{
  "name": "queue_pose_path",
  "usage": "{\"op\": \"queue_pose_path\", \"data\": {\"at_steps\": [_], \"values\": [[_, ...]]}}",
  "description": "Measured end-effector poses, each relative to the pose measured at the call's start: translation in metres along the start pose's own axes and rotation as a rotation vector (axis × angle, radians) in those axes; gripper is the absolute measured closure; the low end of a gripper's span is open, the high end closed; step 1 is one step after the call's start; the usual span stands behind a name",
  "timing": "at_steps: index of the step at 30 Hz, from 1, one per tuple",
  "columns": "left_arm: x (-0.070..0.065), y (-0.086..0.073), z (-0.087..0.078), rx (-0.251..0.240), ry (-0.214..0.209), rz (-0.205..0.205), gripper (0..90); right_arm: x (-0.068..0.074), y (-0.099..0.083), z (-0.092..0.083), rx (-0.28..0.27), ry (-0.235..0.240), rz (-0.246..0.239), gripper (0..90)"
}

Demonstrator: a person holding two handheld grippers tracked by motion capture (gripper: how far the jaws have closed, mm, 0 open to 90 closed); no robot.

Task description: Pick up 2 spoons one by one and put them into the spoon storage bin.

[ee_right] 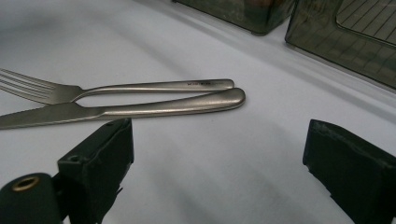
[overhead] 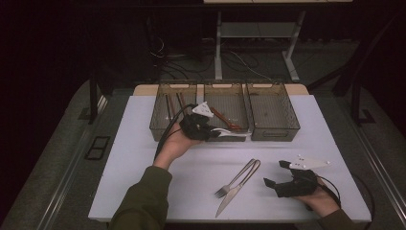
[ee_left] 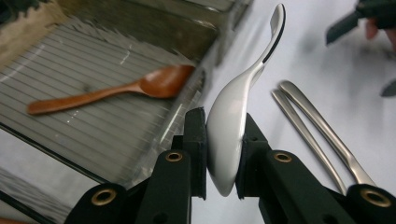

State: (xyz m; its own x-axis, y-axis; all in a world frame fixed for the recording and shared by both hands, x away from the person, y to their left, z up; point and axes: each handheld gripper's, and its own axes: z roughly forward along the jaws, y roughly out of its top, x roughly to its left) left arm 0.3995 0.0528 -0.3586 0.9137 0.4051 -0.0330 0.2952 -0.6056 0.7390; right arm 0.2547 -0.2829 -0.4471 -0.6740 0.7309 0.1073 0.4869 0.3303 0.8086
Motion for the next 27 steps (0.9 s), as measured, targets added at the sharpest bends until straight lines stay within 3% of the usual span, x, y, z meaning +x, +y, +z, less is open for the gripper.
{"op": "queue_pose_path", "data": {"at_steps": [8,12,18,23,27], "values": [[0.024,0.01,0.01,-0.018,0.043,-0.061,77.4,0.0,0.0,-0.001,-0.005,-0.001,-0.002,8.9],[0.032,0.012,0.018,0.007,0.068,-0.088,77.3,0.0,0.0,-0.002,-0.007,-0.002,-0.004,8.9],[0.042,0.012,0.028,0.082,0.095,-0.131,77.3,0.0,0.0,-0.002,-0.007,-0.001,-0.004,8.9],[0.044,0.013,0.034,0.115,0.111,-0.138,77.0,0.0,0.0,-0.003,-0.008,-0.002,-0.005,8.9],[0.045,0.013,0.034,0.069,0.114,-0.173,63.0,-0.001,0.0,-0.003,-0.011,-0.002,-0.005,8.9]]}}
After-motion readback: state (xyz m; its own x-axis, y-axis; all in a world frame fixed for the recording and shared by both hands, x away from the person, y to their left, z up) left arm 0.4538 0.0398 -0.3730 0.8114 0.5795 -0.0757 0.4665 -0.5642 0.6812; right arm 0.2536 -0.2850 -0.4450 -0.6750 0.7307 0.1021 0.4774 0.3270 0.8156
